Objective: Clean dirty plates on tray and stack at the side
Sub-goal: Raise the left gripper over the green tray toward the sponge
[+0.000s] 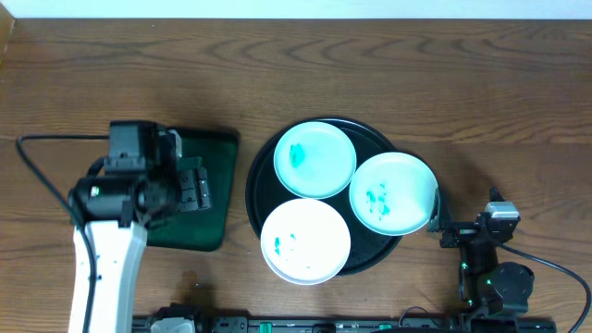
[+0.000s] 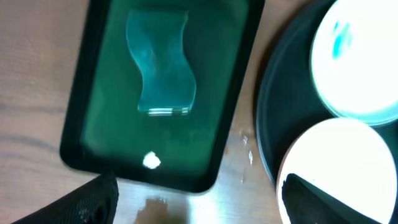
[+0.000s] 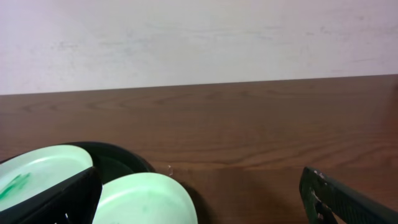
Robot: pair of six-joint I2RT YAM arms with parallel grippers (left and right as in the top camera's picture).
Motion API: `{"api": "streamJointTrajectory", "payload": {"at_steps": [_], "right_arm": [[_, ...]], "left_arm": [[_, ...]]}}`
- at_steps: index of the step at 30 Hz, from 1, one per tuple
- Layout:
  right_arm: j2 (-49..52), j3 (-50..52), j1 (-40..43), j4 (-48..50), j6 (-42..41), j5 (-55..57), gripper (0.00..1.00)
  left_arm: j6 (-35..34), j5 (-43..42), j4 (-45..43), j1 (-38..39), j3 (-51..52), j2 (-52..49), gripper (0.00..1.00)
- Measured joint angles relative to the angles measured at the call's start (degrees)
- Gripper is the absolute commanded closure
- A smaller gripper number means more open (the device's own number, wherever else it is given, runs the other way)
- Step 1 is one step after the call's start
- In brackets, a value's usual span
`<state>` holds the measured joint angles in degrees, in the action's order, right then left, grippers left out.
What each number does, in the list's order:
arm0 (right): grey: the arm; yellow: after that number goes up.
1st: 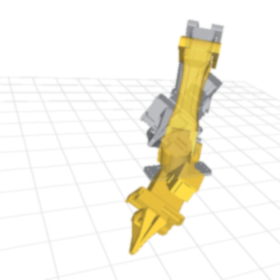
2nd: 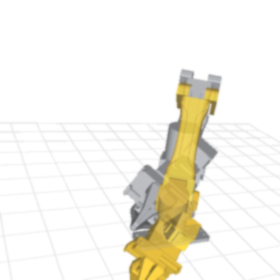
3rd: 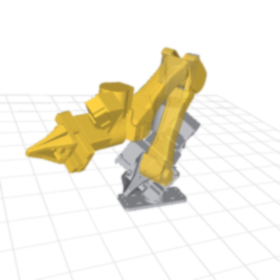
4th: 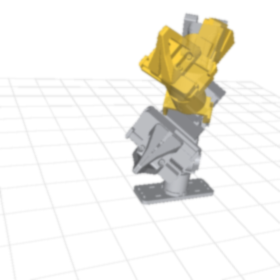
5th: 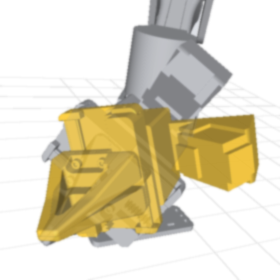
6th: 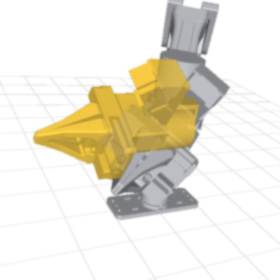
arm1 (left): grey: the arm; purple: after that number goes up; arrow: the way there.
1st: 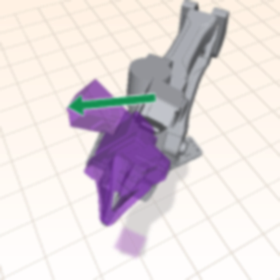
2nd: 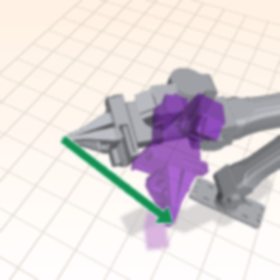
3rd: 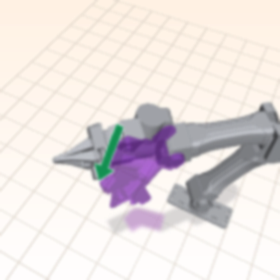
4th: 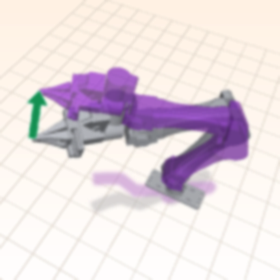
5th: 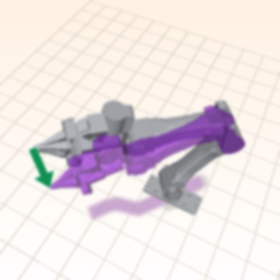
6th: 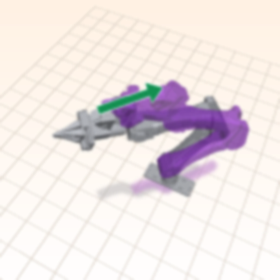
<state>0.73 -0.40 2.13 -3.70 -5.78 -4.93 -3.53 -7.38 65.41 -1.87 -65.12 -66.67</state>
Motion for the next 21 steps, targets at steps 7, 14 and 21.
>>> {"api": "streamJointTrajectory", "payload": {"at_steps": [7, 14, 21], "right_arm": [[0.00, 0.00, 0.00, 0.00, 0.02, 0.00, 0.01], [0.00, 0.00, 0.00, 0.00, 0.00, 0.00, 0.01], [0.00, 0.00, 0.00, 0.02, 0.00, 0.00, 0.01]], "left_arm": [[0.81, -0.09, 3.85, 0.00, -1.86, -7.41, 0.15], [0.81, -4.57, 1.88, 0.00, -1.88, -8.66, 0.15], [0.81, -6.25, 1.36, -0.02, -1.88, -8.66, 0.15]]}}
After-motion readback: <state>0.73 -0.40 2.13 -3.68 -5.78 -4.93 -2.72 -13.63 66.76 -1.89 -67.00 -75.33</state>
